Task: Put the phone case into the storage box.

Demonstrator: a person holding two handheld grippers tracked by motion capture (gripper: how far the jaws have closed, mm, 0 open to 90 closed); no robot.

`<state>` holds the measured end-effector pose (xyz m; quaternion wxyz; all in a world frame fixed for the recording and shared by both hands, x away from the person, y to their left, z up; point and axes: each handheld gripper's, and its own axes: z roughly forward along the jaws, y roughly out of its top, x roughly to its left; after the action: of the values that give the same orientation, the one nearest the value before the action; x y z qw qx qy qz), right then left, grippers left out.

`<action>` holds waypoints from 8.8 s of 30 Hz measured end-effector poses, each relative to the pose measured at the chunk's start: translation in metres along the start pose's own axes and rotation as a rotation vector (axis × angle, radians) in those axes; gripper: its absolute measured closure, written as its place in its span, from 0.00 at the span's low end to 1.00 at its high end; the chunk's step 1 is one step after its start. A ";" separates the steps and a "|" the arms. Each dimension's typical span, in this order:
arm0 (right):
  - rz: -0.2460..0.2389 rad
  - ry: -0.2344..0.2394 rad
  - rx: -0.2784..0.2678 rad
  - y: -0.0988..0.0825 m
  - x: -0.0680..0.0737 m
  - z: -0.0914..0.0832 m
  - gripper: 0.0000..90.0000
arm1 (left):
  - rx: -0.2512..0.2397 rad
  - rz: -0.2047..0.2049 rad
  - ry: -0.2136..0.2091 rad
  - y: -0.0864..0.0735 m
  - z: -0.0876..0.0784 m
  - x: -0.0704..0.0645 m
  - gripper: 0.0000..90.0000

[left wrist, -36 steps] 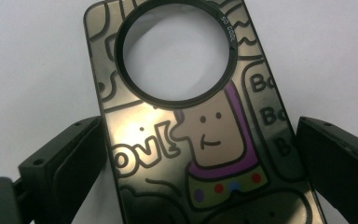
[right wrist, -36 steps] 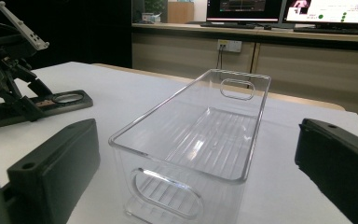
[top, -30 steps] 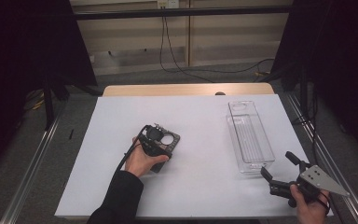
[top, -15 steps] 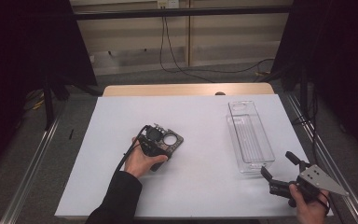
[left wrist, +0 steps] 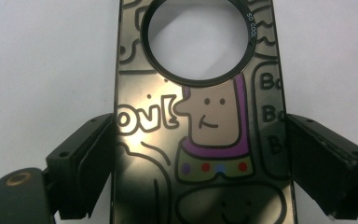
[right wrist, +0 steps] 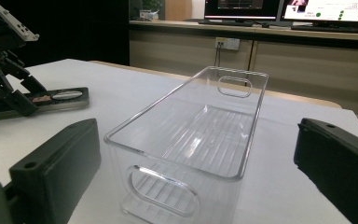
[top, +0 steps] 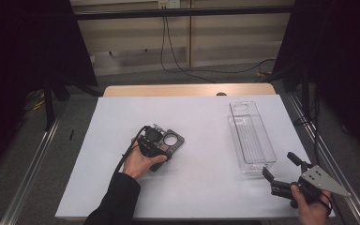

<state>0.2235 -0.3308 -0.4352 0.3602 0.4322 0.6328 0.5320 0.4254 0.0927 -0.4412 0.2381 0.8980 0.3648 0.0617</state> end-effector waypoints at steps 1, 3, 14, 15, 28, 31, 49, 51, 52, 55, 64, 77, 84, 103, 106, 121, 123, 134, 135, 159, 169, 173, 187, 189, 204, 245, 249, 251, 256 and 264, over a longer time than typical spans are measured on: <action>-0.001 0.001 0.001 0.000 0.000 0.000 0.00 | -0.002 -0.001 -0.014 0.000 -0.001 0.001 0.14; -0.001 0.002 0.001 0.000 0.000 0.000 0.00 | -0.012 0.002 -0.015 -0.001 -0.002 0.002 0.14; -0.002 0.003 0.003 0.000 0.000 0.000 0.00 | -0.144 0.033 0.008 -0.001 -0.021 0.001 0.14; -0.002 0.004 0.002 0.000 0.000 0.000 0.00 | -0.159 0.042 0.009 -0.002 -0.023 0.001 0.14; 0.000 0.012 -0.001 0.000 0.001 0.000 0.00 | -0.346 0.056 0.042 -0.017 -0.048 0.003 0.14; 0.001 0.014 -0.002 0.000 0.001 0.001 0.00 | -0.404 0.049 0.050 -0.020 -0.058 0.005 0.14; 0.002 0.021 -0.017 0.002 0.001 0.000 0.00 | -0.650 0.058 0.018 -0.058 -0.088 0.011 0.14; 0.001 0.023 -0.019 0.002 0.002 0.000 0.00 | -0.671 0.076 0.001 -0.059 -0.089 0.009 0.14; -0.001 0.024 -0.020 0.003 0.002 0.000 0.00 | -0.684 0.081 -0.007 -0.060 -0.089 0.007 0.14; 0.001 0.026 -0.020 0.003 0.002 0.000 0.00 | -0.702 0.083 -0.027 -0.062 -0.089 0.003 0.14; 0.003 0.058 -0.017 0.008 0.007 0.002 0.00 | -0.737 0.091 -0.078 -0.075 -0.091 -0.007 0.14; 0.027 0.240 -0.037 0.023 0.023 0.008 0.00 | -0.755 0.151 -0.195 -0.077 -0.088 -0.030 0.14; 0.012 0.336 -0.033 0.032 0.036 0.022 0.00 | -0.745 0.163 -0.224 -0.071 -0.081 -0.033 0.14; -0.032 0.534 0.002 0.053 0.065 0.058 0.00 | -0.707 0.198 -0.334 -0.058 -0.076 -0.055 0.14; -0.030 0.557 0.001 0.054 0.068 0.061 0.00 | -0.705 0.208 -0.338 -0.054 -0.075 -0.056 0.14; -0.028 0.587 0.023 0.068 0.078 0.077 0.00 | -0.713 0.285 -0.438 -0.025 -0.070 -0.073 0.14; -0.027 0.608 0.024 0.069 0.079 0.079 0.00 | -0.710 0.298 -0.457 -0.027 -0.070 -0.076 0.14; -0.058 0.741 0.041 0.086 0.074 0.088 0.00 | -0.711 0.327 -0.501 -0.030 -0.073 -0.076 0.14; -0.057 0.746 0.045 0.087 0.073 0.089 0.00 | -0.710 0.332 -0.502 -0.030 -0.073 -0.077 0.14; -0.160 0.939 0.180 0.093 0.065 0.114 0.00 | -0.662 0.376 -0.569 -0.030 -0.066 -0.088 0.14; -0.175 1.013 0.209 0.094 0.074 0.124 0.00 | -0.643 0.386 -0.582 -0.028 -0.061 -0.091 0.14; -0.178 1.027 0.215 0.095 0.078 0.125 0.00 | -0.633 0.390 -0.589 -0.029 -0.060 -0.092 0.14; -0.201 1.103 0.219 0.095 0.083 0.129 0.08 | -0.619 0.405 -0.610 -0.029 -0.058 -0.094 0.14; -0.204 1.111 0.218 0.095 0.083 0.129 0.08 | -0.618 0.408 -0.617 -0.029 -0.058 -0.094 0.14; -0.212 1.136 0.267 0.095 0.085 0.131 0.12 | -0.610 0.427 -0.620 -0.029 -0.055 -0.093 0.14; -0.127 0.922 0.337 0.105 0.061 0.129 0.13 | -0.659 0.229 -0.291 -0.061 -0.076 -0.063 0.02; -0.117 0.908 0.347 0.106 0.059 0.129 0.13 | -0.681 0.168 -0.228 -0.072 -0.078 -0.053 0.02; -0.113 0.901 0.351 0.107 0.059 0.129 0.13 | -0.688 0.149 -0.182 -0.077 -0.079 -0.049 0.02; -0.098 0.874 0.347 0.108 0.057 0.126 0.13 | -0.710 0.102 -0.114 -0.089 -0.081 -0.041 0.02; -0.079 0.815 0.352 0.111 0.048 0.123 0.13 | -0.778 0.003 -0.051 -0.109 -0.086 -0.025 0.02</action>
<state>0.3367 -0.2353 -0.3470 0.0223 0.2174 0.8200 0.5290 0.3148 0.1759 -0.4154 0.5696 0.7426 0.3066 0.1732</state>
